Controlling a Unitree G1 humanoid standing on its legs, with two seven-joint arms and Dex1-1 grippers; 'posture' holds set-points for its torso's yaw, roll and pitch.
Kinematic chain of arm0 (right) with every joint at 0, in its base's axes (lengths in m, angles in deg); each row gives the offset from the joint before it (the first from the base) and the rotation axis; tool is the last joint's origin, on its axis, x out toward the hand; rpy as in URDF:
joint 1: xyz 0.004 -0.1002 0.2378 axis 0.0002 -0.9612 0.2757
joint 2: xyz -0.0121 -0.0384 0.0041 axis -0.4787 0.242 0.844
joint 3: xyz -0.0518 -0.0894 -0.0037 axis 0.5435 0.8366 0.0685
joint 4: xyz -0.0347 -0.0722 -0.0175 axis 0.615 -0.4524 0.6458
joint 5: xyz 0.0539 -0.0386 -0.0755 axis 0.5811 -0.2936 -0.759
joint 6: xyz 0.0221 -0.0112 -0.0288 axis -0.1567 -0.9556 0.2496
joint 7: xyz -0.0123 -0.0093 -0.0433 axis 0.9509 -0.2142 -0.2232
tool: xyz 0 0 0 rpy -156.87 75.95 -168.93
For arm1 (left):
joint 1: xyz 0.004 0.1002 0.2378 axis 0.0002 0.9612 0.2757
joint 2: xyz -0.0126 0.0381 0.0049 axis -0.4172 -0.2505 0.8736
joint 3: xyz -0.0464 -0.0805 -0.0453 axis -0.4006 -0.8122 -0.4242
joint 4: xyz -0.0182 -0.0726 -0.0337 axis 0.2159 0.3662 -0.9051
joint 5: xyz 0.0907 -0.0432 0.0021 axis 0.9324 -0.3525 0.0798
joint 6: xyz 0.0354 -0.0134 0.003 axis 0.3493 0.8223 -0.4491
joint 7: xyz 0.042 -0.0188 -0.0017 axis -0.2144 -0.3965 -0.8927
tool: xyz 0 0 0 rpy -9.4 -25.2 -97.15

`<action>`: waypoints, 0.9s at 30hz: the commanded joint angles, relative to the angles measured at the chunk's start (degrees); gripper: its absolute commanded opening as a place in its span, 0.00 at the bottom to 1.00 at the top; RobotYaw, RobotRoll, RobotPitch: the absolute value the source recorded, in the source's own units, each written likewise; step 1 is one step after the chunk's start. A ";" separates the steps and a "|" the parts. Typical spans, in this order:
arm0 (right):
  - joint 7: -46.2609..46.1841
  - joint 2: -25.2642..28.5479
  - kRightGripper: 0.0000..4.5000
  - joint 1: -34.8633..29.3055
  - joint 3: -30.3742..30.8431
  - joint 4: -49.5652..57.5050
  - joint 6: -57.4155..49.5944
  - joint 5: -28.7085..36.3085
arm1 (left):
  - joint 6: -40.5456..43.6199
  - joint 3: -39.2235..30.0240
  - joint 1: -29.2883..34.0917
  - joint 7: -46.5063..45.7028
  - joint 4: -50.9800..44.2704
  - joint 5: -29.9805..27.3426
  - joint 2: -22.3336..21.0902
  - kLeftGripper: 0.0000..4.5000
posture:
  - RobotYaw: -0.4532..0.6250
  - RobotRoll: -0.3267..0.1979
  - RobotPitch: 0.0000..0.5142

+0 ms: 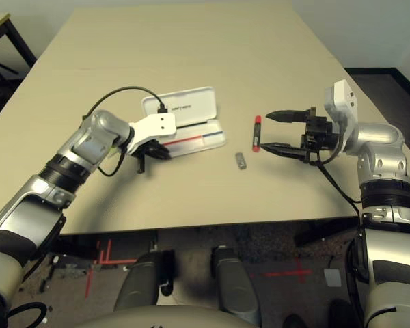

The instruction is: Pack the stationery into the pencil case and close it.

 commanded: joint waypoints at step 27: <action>0.60 3.39 1.00 -0.17 0.15 -3.93 -0.68 -1.27 | 2.11 -2.90 15.07 3.08 -24.85 -4.53 -9.35 0.01 | 0.36 0.62 0.23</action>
